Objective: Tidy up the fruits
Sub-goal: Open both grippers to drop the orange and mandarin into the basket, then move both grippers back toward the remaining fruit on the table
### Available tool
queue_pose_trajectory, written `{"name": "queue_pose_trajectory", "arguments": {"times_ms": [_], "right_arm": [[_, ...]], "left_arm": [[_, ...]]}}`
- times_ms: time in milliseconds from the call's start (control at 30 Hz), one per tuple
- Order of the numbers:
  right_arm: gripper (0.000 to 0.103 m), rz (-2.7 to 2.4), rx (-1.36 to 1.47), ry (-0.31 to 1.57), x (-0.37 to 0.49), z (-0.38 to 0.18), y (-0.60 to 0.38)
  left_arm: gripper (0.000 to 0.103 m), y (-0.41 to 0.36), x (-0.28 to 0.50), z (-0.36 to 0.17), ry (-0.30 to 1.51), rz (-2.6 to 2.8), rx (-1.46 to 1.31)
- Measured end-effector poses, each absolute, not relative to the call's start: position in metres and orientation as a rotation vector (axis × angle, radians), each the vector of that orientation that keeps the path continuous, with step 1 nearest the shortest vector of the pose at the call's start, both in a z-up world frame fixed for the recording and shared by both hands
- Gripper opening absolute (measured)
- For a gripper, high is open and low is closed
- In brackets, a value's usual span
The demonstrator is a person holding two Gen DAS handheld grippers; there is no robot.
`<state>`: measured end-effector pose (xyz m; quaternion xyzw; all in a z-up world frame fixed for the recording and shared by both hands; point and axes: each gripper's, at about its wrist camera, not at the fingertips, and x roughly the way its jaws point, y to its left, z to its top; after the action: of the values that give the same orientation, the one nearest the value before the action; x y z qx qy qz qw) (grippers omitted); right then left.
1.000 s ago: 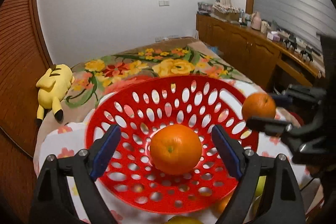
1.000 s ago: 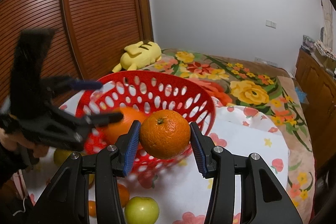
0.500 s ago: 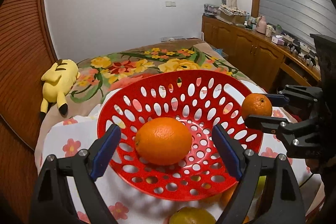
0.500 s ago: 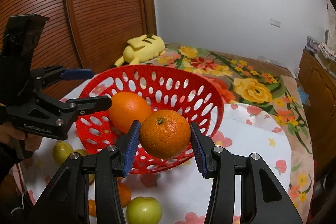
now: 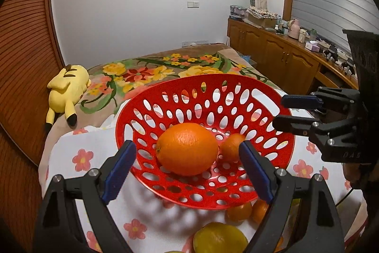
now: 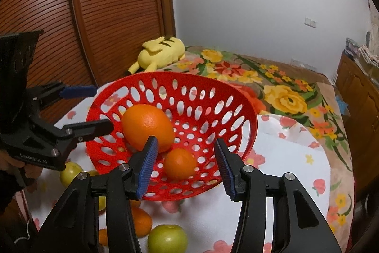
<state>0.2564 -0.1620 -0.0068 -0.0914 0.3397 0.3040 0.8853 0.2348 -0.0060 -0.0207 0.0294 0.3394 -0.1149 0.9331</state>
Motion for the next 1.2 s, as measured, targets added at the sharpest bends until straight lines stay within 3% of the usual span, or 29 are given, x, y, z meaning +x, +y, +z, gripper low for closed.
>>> {"name": "queue_pose_trajectory", "arguments": {"times_ms": [667,1200], "right_arm": [[0.051,0.584,-0.169,0.605,0.184,0.034,-0.177],[0.054,0.544,-0.059,0.643,0.114,-0.014,-0.209]], "left_arm": [[0.089,0.005,0.17,-0.005,0.63,-0.232,0.03],[0.091,0.015,0.091,-0.033,0.597,-0.243,-0.011]]}}
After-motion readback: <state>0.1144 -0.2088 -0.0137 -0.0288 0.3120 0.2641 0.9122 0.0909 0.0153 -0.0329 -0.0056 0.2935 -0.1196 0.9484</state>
